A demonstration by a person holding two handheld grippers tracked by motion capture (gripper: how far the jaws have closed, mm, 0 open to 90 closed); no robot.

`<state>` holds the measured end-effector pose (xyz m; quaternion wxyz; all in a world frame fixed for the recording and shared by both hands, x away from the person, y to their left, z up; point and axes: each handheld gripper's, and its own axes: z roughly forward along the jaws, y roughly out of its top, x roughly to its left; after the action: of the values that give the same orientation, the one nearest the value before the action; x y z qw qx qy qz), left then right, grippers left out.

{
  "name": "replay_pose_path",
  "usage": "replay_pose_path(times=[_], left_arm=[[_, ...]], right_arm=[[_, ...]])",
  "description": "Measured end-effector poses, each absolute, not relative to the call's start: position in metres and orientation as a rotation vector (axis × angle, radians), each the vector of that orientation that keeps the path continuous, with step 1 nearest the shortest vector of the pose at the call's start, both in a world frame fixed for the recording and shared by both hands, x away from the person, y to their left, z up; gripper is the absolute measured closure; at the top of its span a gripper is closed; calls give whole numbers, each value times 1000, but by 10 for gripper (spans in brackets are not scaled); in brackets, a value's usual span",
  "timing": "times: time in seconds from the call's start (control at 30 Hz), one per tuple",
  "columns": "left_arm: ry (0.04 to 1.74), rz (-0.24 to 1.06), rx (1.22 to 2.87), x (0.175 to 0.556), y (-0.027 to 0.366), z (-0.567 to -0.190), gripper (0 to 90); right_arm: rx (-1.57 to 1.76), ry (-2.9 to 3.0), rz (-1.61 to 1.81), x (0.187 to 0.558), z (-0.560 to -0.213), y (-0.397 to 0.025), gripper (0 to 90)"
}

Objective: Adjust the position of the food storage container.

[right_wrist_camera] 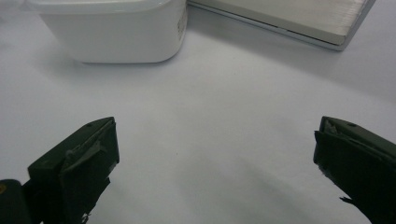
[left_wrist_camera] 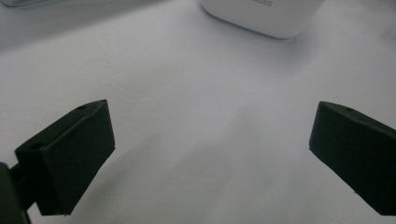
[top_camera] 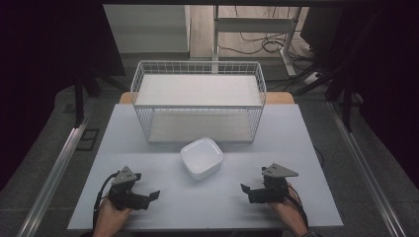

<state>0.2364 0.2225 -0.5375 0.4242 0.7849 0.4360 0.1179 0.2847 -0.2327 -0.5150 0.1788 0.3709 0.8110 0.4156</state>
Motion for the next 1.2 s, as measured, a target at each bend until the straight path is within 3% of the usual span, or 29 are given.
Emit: replay_pose_path(times=[0.87,1.0,1.07,1.2], left_arm=[[1127,254,1924,243,221,-529,6],[1121,284,1940,249,214,-525,82],[1115,291,1943,254,210,-521,134],[1117,272,1926,259,207,-518,270]], right_arm=[[1078,2324,1105,290,-507,-225,2],[1095,2362,1126,295,-503,-219,74],[1092,2375,1145,299,-498,-215,155],[1083,2375,1165,305,-492,-212,243]])
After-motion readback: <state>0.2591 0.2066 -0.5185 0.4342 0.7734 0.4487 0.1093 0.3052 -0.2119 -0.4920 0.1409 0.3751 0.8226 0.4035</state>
